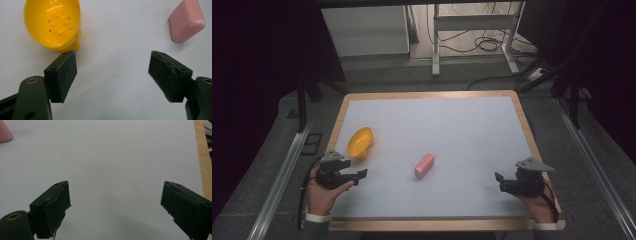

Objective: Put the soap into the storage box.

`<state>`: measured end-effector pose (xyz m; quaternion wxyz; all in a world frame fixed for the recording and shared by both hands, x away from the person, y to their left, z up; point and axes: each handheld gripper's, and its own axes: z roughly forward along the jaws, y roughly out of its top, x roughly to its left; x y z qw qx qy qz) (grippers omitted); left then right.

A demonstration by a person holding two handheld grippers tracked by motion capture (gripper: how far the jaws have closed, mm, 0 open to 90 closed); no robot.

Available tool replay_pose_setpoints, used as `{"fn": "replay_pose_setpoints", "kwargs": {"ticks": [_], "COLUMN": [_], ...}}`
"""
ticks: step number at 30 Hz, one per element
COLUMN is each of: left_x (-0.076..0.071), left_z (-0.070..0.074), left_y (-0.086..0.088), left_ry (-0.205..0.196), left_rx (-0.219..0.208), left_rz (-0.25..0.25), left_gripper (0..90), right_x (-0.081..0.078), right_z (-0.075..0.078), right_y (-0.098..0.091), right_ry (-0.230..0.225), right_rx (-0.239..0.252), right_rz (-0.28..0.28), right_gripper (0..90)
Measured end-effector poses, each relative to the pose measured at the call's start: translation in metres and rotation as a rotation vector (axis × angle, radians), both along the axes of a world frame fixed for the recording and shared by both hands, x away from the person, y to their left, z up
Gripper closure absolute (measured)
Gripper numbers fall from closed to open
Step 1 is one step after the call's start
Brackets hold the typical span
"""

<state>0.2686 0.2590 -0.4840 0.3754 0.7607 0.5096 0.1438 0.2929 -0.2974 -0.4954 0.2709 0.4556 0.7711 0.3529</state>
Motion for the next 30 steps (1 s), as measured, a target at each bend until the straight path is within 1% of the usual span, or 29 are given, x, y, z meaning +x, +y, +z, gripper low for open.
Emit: {"fn": "replay_pose_setpoints", "kwargs": {"ticks": [1,4,6,14,15,17,21,24,30], "left_x": [0.001,0.002,0.003,0.008,0.009,0.011,0.013,0.016,0.020], "left_z": [0.003,0.005,0.007,0.012,0.014,0.016,0.019,0.022,0.023], "left_y": [-0.002,-0.005,-0.011,-0.021,-0.025,-0.027,-0.031,-0.035,-0.039], "left_ry": [-0.004,-0.012,-0.017,-0.014,-0.016,-0.015,-0.016,-0.019,-0.020], "left_rx": [0.005,0.012,0.024,0.047,0.049,0.058,0.061,0.068,0.066], "left_rz": [-0.003,-0.003,-0.015,-0.042,-0.050,-0.056,-0.062,-0.079,-0.085], "left_gripper": [23.3,23.2,23.2,23.2,23.2,23.2,23.2,23.2,23.1], "right_x": [-0.002,-0.003,-0.003,-0.002,-0.002,-0.002,-0.003,-0.003,-0.003], "right_z": [0.000,0.001,0.002,0.001,0.000,0.000,0.001,0.001,0.000], "right_y": [-0.002,-0.004,-0.005,-0.005,-0.004,-0.004,-0.004,-0.005,-0.005], "right_ry": [-0.001,-0.004,-0.011,-0.009,-0.009,-0.017,-0.023,-0.025,-0.014], "right_rx": [0.003,0.009,0.011,0.005,0.006,0.005,0.005,0.005,-0.004], "right_rz": [-0.008,-0.012,-0.011,-0.007,-0.008,-0.003,-0.003,-0.004,-0.002], "right_gripper": [8.6,8.6,8.7,8.8,8.8,9.0,9.2,9.2,9.6]}}
